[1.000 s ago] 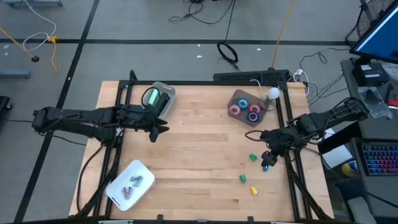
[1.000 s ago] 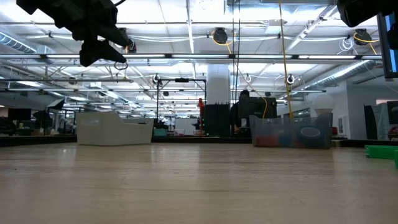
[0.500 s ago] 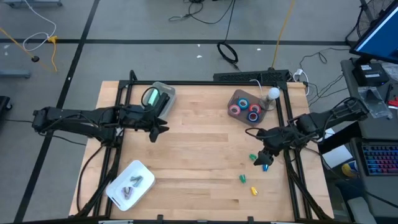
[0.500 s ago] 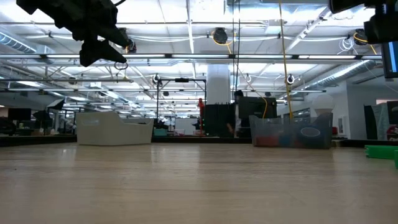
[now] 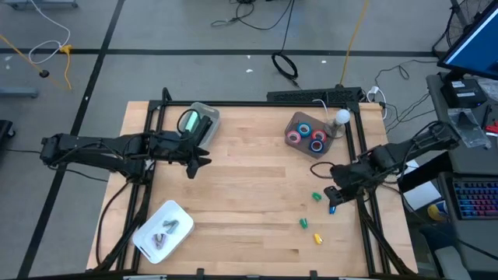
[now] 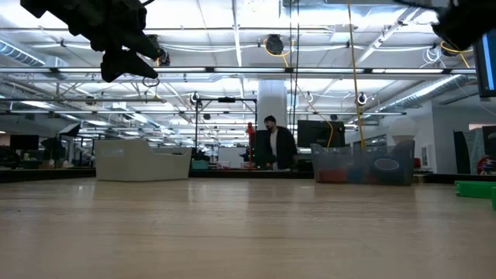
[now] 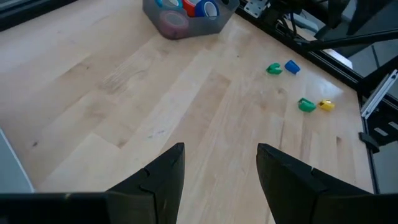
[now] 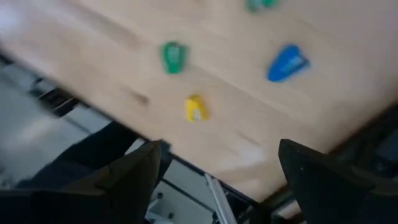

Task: Pick and place Stapler, Stapler remover, tape
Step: Put the small blue stapler into the gray bin

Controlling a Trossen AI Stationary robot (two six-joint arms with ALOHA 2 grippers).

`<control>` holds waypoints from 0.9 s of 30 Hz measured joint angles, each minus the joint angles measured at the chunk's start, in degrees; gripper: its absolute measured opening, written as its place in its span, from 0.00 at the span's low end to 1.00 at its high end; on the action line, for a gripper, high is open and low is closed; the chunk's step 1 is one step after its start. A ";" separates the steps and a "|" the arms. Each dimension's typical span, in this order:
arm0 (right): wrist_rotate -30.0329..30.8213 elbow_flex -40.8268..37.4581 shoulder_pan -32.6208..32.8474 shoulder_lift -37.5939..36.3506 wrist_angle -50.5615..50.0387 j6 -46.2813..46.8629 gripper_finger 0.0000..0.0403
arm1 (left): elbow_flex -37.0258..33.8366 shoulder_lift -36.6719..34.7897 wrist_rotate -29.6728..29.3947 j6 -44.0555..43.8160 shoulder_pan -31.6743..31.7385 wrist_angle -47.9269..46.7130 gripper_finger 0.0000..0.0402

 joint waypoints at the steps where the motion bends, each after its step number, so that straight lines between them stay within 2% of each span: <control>1: -0.06 -1.32 0.72 0.01 0.30 2.24 0.80 | 0.00 0.00 0.00 -0.02 0.00 -0.01 0.50; 7: -3.05 -12.43 5.08 0.07 12.87 13.15 0.80 | -0.02 0.00 0.00 0.04 0.00 0.00 0.50; 13: 3.55 -20.59 7.63 0.06 22.03 20.57 0.80 | -0.02 0.00 0.01 1.24 0.00 -0.01 0.50; 27: 6.20 -22.93 10.34 2.15 23.06 29.59 0.78 | -0.02 0.00 -0.20 1.29 0.00 0.00 0.50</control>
